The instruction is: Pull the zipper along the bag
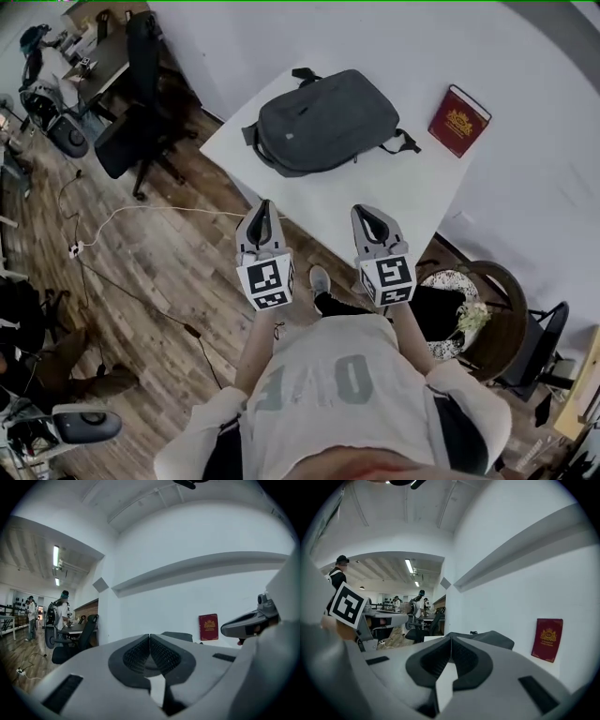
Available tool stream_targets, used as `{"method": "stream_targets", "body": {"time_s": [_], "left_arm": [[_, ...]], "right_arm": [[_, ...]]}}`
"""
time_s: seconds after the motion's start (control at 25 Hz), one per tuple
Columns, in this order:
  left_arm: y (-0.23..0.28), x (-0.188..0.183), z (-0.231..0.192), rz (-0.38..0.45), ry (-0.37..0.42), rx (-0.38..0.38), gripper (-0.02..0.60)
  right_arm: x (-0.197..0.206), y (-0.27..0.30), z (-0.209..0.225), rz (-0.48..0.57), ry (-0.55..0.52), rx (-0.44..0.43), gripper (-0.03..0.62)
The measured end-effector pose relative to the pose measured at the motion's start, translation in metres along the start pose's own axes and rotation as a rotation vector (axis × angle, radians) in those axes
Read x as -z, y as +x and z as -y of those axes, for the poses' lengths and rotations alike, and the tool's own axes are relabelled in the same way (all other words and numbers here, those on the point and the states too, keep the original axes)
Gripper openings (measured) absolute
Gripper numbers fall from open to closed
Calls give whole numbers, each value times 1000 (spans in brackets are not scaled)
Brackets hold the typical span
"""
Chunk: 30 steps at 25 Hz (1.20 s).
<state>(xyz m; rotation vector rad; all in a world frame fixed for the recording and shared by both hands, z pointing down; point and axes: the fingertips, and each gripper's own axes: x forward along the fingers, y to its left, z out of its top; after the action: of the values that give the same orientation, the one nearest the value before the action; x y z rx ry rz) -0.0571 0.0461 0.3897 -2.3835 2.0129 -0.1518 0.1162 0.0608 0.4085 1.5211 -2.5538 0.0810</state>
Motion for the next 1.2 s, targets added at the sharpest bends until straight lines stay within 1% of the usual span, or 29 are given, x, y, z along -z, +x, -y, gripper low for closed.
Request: {"method": "stream_targets", "body": {"time_s": [0.12,0.28,0.44,0.56,0.68,0.88,1.04,1.2], "left_arm": [[51,-20,-26,23,13,-11,26],[106,-34,-56,33,-7,-27,26],[128,-33,-84,23,-28,-24,26],[150,-32,-103,14,-46,-9,26],[165,-35,-116,22,-57,9,26],[189,-33,-122,19,-54,55,26],[202,-33,-118,21,-48,85,26],[211,-29,-109,13,-69,116,26]], "right_arm": [[-26,54,12,15,-3,-22,28],[-55,117,25,49,-11,-41,28],[-62,155,17,38,4,-40,28],[-68,178,12,20,-6,-21,28],[-74,193,7,20,-17,-6,28],[-71,210,13,1,-5,59,28],[-70,217,19,-2,0,74,28],[-68,218,31,-6,11,110,28]]}}
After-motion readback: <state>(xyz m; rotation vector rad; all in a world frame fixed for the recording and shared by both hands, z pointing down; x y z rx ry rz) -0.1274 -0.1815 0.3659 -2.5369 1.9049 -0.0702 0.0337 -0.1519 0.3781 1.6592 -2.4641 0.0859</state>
